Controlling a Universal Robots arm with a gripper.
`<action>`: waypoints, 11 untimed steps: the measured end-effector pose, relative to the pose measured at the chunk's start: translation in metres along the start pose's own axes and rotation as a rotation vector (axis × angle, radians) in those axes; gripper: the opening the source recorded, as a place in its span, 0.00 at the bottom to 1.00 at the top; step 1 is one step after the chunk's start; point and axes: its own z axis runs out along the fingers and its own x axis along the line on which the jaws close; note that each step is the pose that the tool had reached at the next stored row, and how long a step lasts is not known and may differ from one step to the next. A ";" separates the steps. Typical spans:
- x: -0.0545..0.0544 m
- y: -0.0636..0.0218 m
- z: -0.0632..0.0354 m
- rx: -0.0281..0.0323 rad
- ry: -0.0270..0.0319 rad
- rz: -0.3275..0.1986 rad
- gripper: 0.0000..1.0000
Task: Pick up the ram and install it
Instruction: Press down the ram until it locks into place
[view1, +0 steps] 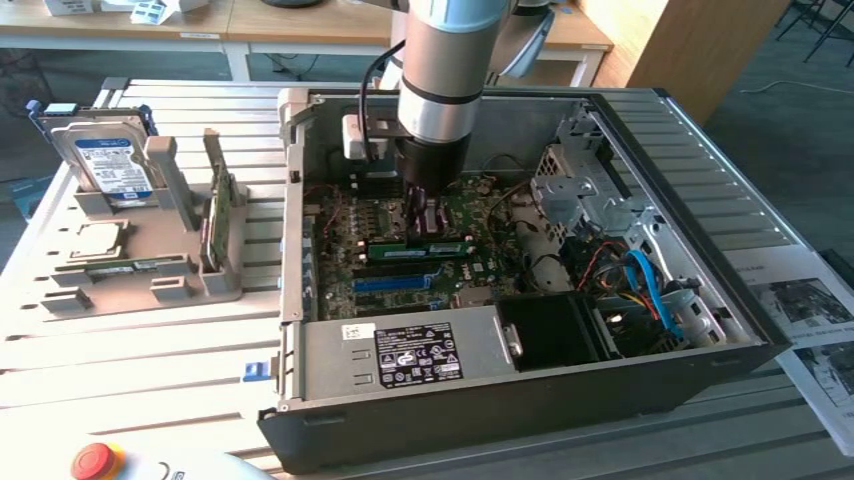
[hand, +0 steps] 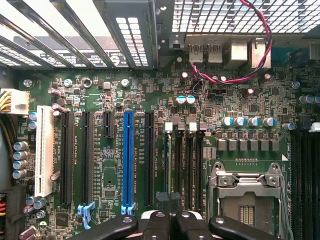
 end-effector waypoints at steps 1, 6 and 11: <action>0.000 0.0000 0.0000 0.0000 0.0000 0.000 0.10; 0.000 0.0000 0.0002 0.0002 -0.0004 0.000 0.10; 0.000 0.0000 0.0001 0.0000 -0.0001 0.000 0.10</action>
